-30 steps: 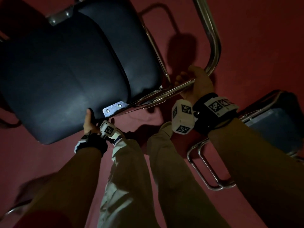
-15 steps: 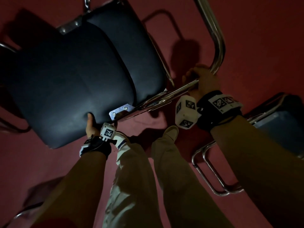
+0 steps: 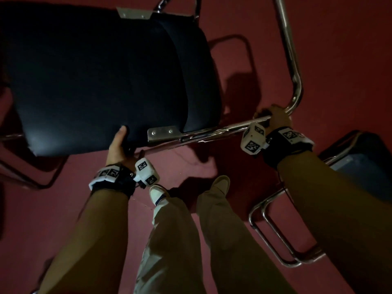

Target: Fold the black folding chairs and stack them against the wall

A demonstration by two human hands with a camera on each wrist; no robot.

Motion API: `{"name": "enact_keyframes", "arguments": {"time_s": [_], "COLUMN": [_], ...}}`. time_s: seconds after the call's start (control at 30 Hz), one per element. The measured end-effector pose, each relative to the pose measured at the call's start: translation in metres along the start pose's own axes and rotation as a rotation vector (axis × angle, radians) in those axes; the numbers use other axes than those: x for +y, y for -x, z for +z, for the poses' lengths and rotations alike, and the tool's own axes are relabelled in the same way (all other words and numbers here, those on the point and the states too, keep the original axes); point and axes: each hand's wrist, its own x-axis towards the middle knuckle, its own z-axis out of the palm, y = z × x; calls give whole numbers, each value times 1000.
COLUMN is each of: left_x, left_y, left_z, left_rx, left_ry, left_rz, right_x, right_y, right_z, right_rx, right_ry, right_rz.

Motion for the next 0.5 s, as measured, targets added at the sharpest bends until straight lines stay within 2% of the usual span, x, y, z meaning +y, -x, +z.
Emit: {"name": "enact_keyframes", "arguments": {"time_s": [0.1, 0.27, 0.37, 0.5], "left_x": [21, 37, 42, 44], "left_y": [-2, 9, 30, 66], "left_z": [21, 46, 64, 102], "left_rx": [47, 107, 116, 164], "left_ry": [-138, -284, -355, -400], "left_rz": [48, 184, 224, 404], "right_x": [-3, -9, -16, -33], "right_y": [-4, 2, 16, 47], "right_z": [-4, -8, -3, 12], "right_rx": [65, 60, 35, -41], "right_ry": [67, 13, -60, -138], "right_rz": [-13, -8, -57, -196]}}
